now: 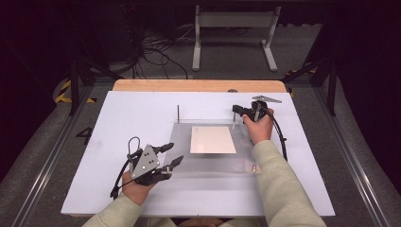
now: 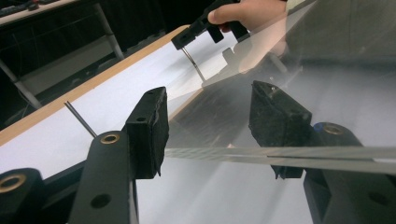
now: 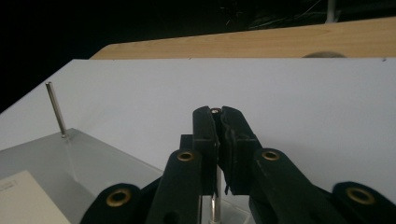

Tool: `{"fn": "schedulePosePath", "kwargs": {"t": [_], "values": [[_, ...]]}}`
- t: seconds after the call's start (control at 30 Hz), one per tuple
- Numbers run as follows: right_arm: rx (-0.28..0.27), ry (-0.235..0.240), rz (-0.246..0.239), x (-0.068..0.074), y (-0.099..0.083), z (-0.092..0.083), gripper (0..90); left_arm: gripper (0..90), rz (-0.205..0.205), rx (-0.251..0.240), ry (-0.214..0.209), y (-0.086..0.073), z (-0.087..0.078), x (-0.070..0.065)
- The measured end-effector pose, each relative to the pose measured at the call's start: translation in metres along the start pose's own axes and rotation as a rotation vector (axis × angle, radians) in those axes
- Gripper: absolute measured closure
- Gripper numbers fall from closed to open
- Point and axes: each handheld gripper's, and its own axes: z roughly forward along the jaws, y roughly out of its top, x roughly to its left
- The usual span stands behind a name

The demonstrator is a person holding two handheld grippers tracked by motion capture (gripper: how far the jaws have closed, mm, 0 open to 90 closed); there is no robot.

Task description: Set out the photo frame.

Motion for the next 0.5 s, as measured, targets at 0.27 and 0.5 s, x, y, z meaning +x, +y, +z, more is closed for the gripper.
{"fn": "schedulePosePath", "kwargs": {"t": [0.27, 0.5], "values": [[0.029, -0.015, 0.006, -0.008, -0.004, -0.016, 56.4, 46.3, 0.002, 0.017, 0.003, 0.000, 0.002, 0.000], [0.002, 0.000, -0.047, 0.005, -0.010, -0.047, 51.1, 46.2, 0.004, 0.025, 0.008, 0.001, 0.002, 0.000]]}}
